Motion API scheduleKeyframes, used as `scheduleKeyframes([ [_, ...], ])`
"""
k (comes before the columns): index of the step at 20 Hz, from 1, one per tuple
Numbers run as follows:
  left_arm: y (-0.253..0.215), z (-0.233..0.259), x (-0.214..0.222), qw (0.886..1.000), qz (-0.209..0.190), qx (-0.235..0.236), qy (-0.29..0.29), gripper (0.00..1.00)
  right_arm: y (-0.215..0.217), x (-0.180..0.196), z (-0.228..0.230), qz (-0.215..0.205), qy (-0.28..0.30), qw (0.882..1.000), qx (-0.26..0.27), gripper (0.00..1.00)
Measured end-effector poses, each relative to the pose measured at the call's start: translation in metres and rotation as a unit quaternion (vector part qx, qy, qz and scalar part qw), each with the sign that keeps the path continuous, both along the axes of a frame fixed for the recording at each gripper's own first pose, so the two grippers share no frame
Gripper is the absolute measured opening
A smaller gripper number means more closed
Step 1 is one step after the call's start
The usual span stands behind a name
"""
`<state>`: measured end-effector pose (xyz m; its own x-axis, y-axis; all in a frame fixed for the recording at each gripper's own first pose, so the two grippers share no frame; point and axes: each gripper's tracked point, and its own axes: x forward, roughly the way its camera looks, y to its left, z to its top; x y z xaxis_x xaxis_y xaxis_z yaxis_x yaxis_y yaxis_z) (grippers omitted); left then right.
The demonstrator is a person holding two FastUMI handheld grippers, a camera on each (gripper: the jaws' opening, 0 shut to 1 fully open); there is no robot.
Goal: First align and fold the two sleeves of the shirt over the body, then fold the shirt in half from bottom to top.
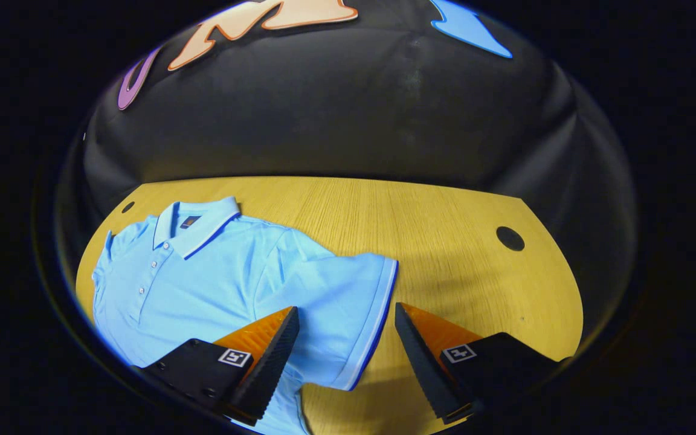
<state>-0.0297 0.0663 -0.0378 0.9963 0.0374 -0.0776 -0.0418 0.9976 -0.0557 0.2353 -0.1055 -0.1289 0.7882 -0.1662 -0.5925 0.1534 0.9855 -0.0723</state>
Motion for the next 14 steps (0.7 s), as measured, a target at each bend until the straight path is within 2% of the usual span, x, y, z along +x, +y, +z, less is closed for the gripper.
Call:
scheduleKeyframes([
  [3,-0.003,0.000,0.001,1.000,-0.004,-0.001,0.001,0.95,0.003,0.001,-0.003,0.007,-0.002,1.000,0.012,0.87],
  [5,-0.005,0.000,0.002,1.000,-0.005,-0.002,0.003,0.94,0.002,0.001,-0.003,0.012,-0.003,1.000,0.012,0.89],
  [7,-0.005,-0.004,0.005,1.000,-0.004,-0.003,0.009,0.94,0.005,0.003,-0.003,0.017,-0.007,1.000,0.014,0.86],
  [12,-0.003,-0.004,0.005,1.000,-0.002,0.008,0.015,0.94,0.018,0.008,-0.002,0.028,-0.016,0.999,0.020,0.43],
  [13,-0.003,-0.003,0.004,1.000,-0.002,0.010,0.013,0.94,0.018,0.008,0.000,0.029,-0.020,0.999,0.021,0.23],
  [14,-0.004,-0.002,0.004,1.000,-0.002,0.011,0.012,0.94,0.019,0.007,-0.002,0.022,-0.014,0.999,0.020,0.23],
])
